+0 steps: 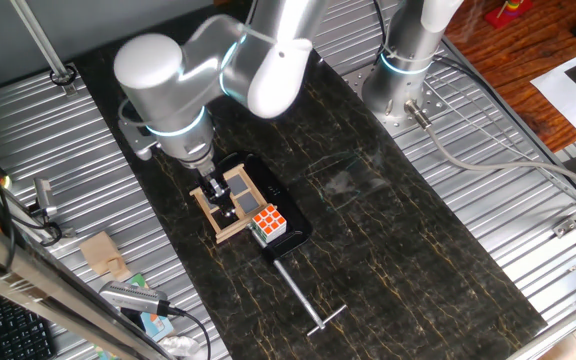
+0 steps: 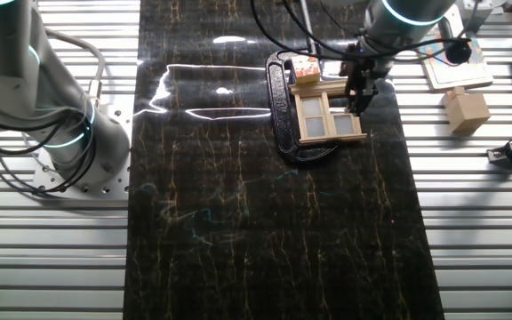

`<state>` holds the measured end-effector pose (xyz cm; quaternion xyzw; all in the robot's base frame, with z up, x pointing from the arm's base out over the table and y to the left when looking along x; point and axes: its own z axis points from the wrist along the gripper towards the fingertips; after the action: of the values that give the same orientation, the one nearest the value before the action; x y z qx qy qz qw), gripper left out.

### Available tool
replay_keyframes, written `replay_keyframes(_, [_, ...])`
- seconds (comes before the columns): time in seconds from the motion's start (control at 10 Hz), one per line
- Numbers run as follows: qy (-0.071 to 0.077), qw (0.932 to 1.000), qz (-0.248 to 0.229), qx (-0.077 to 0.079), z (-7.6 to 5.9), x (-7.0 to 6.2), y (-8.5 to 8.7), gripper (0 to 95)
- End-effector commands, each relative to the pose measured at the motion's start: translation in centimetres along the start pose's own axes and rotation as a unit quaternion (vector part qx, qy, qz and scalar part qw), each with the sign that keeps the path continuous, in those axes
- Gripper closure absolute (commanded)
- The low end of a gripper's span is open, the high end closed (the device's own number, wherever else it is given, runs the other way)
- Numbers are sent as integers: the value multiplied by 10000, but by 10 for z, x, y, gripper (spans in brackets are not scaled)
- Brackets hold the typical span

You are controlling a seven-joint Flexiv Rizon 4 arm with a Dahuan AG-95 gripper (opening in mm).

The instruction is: Close a sliding window

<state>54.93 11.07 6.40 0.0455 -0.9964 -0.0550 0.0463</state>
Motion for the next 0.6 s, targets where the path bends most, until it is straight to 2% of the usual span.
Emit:
replay_keyframes(0.1, [-43,10000,39,17,5,-1,1,190])
replay_keyframes(0.3, [-101,9999,99,13,14,-4,4,190])
replay_keyframes(0.6, [-190,9998,96,-37,22,-6,6,190])
